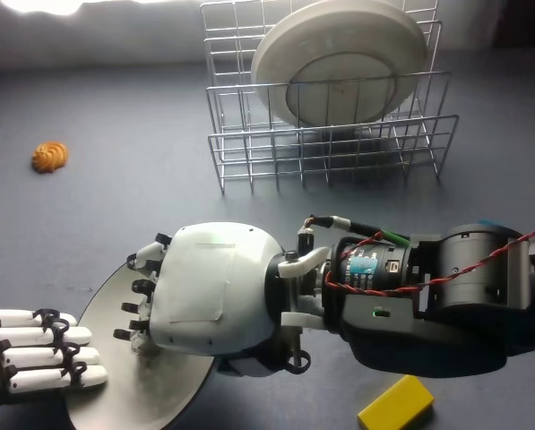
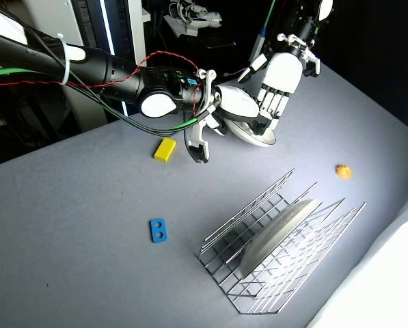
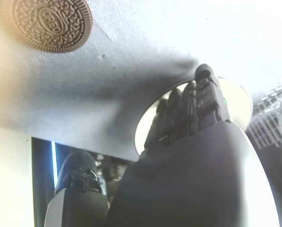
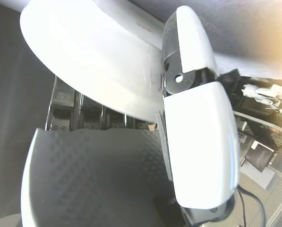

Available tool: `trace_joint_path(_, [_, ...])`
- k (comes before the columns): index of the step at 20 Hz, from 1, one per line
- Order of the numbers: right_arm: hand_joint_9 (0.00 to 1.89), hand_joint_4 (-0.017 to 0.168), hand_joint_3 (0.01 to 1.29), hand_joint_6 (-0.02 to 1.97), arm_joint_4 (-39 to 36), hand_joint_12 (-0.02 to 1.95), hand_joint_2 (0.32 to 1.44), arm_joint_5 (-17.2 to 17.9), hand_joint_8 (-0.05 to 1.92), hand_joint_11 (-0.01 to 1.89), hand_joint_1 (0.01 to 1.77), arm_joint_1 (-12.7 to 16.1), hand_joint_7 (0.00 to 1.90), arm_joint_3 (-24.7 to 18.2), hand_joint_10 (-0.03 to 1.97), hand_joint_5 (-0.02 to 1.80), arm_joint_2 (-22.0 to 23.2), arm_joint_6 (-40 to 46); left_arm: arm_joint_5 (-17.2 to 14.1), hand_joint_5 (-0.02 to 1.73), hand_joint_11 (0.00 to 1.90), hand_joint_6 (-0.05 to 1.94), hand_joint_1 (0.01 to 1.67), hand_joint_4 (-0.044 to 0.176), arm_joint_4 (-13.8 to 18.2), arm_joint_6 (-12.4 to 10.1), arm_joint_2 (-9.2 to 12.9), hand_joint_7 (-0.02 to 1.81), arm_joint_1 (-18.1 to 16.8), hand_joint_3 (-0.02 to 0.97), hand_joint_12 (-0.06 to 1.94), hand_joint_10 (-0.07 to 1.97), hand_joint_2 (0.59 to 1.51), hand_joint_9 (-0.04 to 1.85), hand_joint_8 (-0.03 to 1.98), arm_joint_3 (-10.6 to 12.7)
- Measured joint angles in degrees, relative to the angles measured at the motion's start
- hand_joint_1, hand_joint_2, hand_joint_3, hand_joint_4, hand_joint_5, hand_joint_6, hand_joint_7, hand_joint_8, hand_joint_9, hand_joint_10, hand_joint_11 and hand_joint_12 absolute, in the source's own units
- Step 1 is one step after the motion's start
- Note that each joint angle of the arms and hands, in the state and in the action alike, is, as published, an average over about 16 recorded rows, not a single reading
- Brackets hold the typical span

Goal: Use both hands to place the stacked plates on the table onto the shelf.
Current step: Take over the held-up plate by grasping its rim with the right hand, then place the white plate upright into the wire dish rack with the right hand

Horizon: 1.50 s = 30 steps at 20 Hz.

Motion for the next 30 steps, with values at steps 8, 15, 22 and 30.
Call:
trace_joint_path(8, [0.93, -0.004, 0.01, 0.51, -0.22, 1.09, 1.02, 1.51, 0.30, 0.73, 1.18, -0.01, 0.89, 0.58, 0.44, 0.77, -0.71, -0.44, -0.36, -0.01, 0.01, -0.01, 0.02, -0.004, -2.89, -0.01, 0.00, 0.00, 0.11, 0.014, 0.01, -0.04, 1.141, -0.02, -0.01, 0.43])
trace_joint_path(15, [0.99, -0.006, 0.01, 0.78, -0.16, 1.06, 0.98, 2.42, 0.59, 0.89, 1.19, -0.03, 0.92, 0.59, 0.86, 0.77, -0.67, -0.46, -1.21, 0.00, 0.02, 0.01, 0.02, -0.001, -9.69, -0.01, 0.23, 0.01, -0.31, 0.014, 0.01, -0.02, 1.148, -0.01, -0.01, 2.03])
trace_joint_path(22, [1.02, -0.006, 0.01, 0.81, 0.53, 1.04, 0.97, 2.76, 0.67, 0.92, 1.21, -0.14, 0.93, -0.69, 1.00, 0.78, 1.51, -0.44, -2.24, 0.01, 0.02, 0.02, 0.02, 0.002, -17.81, -0.02, 0.61, 0.02, -0.98, 0.015, 0.01, 0.00, 1.149, 0.01, -0.01, 4.53])
trace_joint_path(30, [1.03, -0.003, 0.01, 0.81, 1.43, 1.04, 0.97, 3.63, 0.71, 0.92, 1.25, -0.24, 0.97, -6.03, 0.99, 0.83, 8.80, -0.45, -2.27, 0.01, 0.01, 0.02, 0.02, 0.003, -23.17, -0.01, 0.89, 0.02, -1.64, 0.014, 0.01, 0.01, 1.149, 0.02, -0.01, 7.13])
